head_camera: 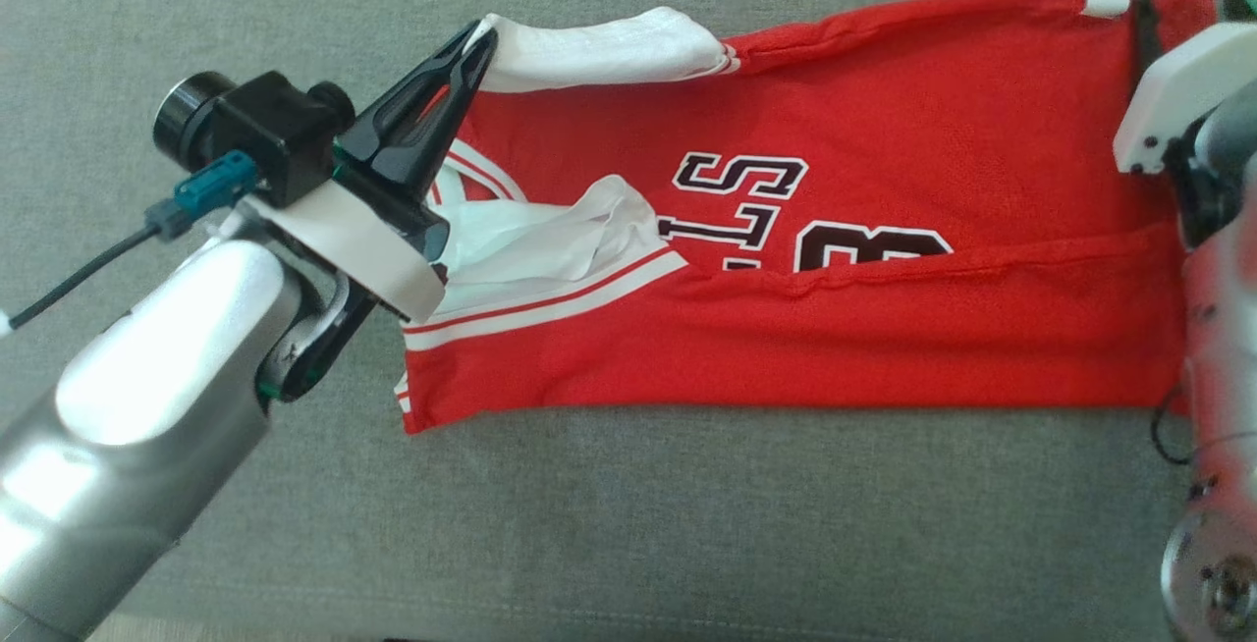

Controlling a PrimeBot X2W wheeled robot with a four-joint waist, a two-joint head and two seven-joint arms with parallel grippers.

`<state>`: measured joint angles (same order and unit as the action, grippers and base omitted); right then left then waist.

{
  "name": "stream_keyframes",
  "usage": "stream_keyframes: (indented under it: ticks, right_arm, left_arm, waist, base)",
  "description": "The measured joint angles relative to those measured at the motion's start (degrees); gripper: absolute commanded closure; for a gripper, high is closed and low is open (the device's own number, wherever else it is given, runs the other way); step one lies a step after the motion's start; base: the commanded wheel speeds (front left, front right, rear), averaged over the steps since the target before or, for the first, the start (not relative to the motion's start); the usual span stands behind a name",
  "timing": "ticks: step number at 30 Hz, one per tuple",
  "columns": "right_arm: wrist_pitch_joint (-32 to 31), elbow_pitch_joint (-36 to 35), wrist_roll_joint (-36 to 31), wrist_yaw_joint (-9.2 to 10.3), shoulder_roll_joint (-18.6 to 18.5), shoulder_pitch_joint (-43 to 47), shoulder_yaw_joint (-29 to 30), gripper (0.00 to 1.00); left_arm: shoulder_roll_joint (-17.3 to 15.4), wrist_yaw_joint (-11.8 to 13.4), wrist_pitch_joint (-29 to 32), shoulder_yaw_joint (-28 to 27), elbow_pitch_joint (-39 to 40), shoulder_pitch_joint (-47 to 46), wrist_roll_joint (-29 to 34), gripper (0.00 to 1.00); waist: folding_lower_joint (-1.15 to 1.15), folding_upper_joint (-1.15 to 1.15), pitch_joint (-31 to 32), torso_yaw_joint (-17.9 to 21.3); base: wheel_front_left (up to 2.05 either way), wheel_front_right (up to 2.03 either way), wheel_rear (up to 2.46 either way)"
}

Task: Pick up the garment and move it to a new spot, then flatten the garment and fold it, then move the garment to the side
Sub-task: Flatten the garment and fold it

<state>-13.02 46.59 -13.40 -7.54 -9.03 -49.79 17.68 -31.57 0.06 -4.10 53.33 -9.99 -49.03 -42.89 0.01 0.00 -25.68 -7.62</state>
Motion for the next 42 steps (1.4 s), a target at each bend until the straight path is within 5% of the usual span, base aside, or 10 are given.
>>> stream_keyframes:
  ticks: [1,3,11,20,31,42]
  right_arm:
    - [0.2,1.1,-0.6,0.0,-0.3,-0.8,0.1,0.0]
    - [0.5,3.1,-2.0,0.0,-0.6,-2.3,0.6,1.0]
    - [5.9,9.5,-2.1,0.0,-0.2,-4.8,-1.8,1.0]
    - [13.1,10.8,6.1,0.0,0.1,-13.4,-9.5,1.0]
    - [21.8,11.9,19.7,0.0,-0.6,-18.9,-16.3,1.0]
    - [22.7,13.5,29.7,0.0,-4.7,-14.7,-27.4,1.0]
  left_arm:
    - [0.0,0.0,0.0,0.0,0.0,0.0,0.0,1.0]
    - [0.0,0.0,0.0,0.0,0.0,0.0,0.0,1.0]
    - [-0.3,0.8,0.0,-1.3,-3.8,-0.2,-0.4,1.0]
    - [-0.4,0.1,-0.2,-4.0,-13.2,-8.6,-1.0,1.0]
    - [5.9,-0.9,-8.6,-7.1,-30.5,-22.7,2.2,1.0]
    - [8.8,-4.7,-10.3,-6.0,-35.7,-17.5,3.7,1.0]
  waist:
    - [0.0,0.0,-0.1,-0.1]
    - [0.0,0.0,0.0,0.0]
    - [0.0,0.0,1.4,1.8]
    - [-0.01,0.0,1.3,4.3]
    - [0.0,0.0,0.2,6.3]
    - [-0.01,0.0,3.1,5.1]
  base:
    - [0.0,0.0,0.0]
    - [0.0,0.0,0.0]
    - [0.0,0.0,0.0]
    - [0.0,0.0,0.0]
    - [0.0,0.0,0.0]
    - [0.0,0.0,0.0]
